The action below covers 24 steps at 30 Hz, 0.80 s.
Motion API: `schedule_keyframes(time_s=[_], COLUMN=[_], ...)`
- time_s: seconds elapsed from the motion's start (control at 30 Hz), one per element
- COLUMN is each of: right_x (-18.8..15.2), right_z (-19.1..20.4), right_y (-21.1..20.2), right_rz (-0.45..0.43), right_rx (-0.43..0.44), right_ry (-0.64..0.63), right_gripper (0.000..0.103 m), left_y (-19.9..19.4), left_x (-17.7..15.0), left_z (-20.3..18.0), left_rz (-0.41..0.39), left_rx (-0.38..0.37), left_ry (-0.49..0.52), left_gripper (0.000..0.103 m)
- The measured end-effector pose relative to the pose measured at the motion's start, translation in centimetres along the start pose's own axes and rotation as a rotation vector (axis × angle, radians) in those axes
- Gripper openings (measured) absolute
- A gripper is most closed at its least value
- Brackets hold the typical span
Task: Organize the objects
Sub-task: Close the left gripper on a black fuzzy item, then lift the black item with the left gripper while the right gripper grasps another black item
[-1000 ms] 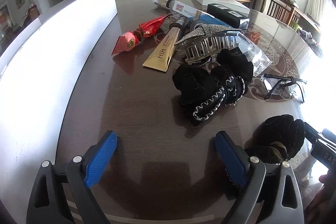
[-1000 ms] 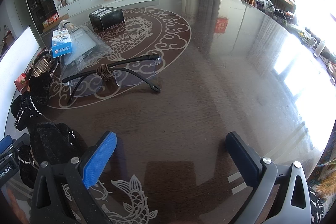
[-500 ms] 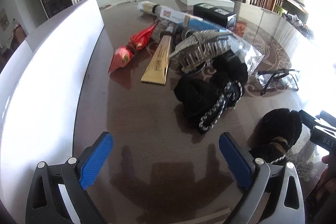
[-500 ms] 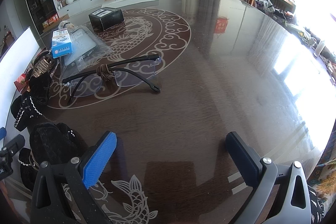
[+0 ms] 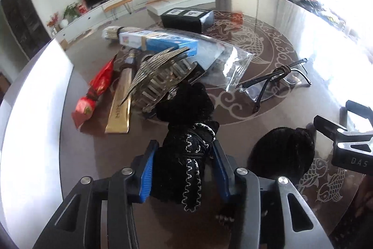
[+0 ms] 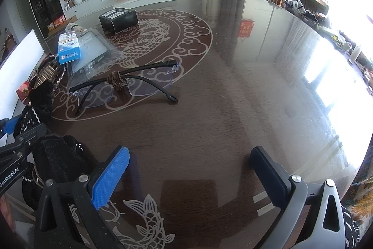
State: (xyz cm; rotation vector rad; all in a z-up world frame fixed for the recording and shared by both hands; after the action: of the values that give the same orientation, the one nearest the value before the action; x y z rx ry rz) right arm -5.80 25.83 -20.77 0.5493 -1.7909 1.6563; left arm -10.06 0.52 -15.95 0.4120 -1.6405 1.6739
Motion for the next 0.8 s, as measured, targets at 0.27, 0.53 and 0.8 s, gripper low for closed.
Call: schedule_keyframes(time_s=[0.27,0.53,0.8], right_x=[0.9,2.0,-0.6], right_z=[-0.4,4.3,7.6], right_y=[-1.1,-5.0,-3.2], right_rz=[-0.048,-0.152,-0.015], right_rx=[0.083,0.258,0.283], right_ry=[0.094,-0.022,-0.161], right_gripper=[0.103,0.103,0.103], left_y=[-2.5,-1.9,-1.8], left_x=[-4.8,-5.4,-5.2], left_z=[4.4,5.4,5.4], left_rz=[0.019,0.027,0.025], left_rx=[0.107,0.103,0.093], left_ry=[-0.176,-0.202,-0.199], left_gripper=[0.055,0.07,0.073])
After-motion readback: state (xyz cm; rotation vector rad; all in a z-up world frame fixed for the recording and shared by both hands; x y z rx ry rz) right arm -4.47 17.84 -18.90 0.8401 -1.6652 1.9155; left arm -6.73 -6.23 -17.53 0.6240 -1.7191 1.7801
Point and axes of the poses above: each gripper's, at about its wrist camera, not at the fingertips, and y roughly the way its jaws point, z to its left, x to its top, the point moved 10 cm from there along y, roughly the way its jaws point, and after that the axes turned 10 degrees about -z, right-handed, at the moved point
